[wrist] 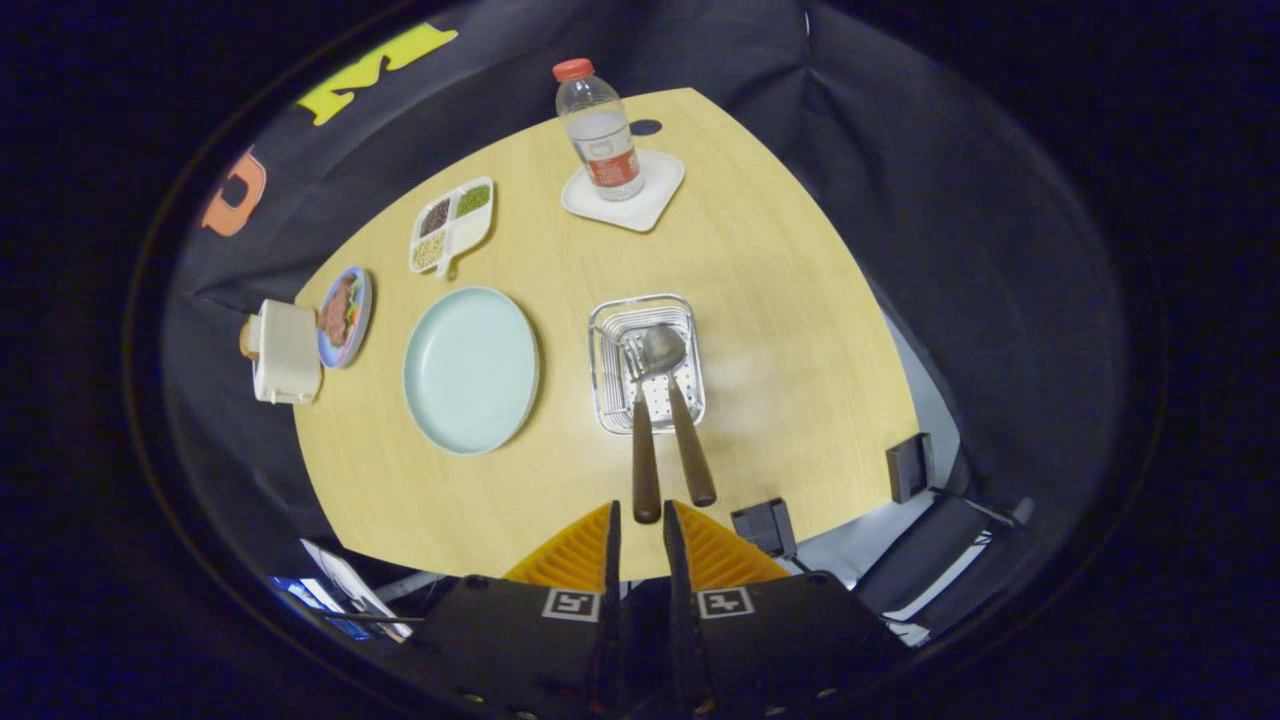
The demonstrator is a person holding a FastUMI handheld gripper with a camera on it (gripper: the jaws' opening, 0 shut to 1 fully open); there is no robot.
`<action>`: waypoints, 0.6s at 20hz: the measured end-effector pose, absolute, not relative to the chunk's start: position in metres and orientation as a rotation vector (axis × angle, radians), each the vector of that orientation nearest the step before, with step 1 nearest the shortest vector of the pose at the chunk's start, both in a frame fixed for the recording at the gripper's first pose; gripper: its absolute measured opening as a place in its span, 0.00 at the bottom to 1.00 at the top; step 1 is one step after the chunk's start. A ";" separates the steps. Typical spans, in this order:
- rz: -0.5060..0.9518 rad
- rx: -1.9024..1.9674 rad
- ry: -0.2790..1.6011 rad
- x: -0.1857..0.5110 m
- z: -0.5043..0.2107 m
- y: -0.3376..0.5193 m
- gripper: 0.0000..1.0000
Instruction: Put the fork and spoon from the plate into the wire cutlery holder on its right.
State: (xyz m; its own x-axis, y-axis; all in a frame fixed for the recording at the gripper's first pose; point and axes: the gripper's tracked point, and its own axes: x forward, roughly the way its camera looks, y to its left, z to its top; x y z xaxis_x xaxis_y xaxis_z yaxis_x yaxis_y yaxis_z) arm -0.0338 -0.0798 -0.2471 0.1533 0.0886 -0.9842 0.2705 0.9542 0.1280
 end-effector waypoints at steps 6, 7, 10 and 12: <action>-0.113 0.203 1.212 0.000 -0.212 -0.075 0.88; -0.106 0.184 1.167 0.006 -0.202 -0.073 0.92; -0.097 0.106 0.990 0.026 -0.163 -0.067 0.97; -0.081 0.063 0.846 0.041 -0.131 -0.062 0.97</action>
State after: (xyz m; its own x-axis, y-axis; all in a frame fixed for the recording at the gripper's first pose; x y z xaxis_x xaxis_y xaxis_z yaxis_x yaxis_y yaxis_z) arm 0.0414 -0.0615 -0.1308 0.6604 -0.0461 -0.7495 0.0963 0.9951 0.0236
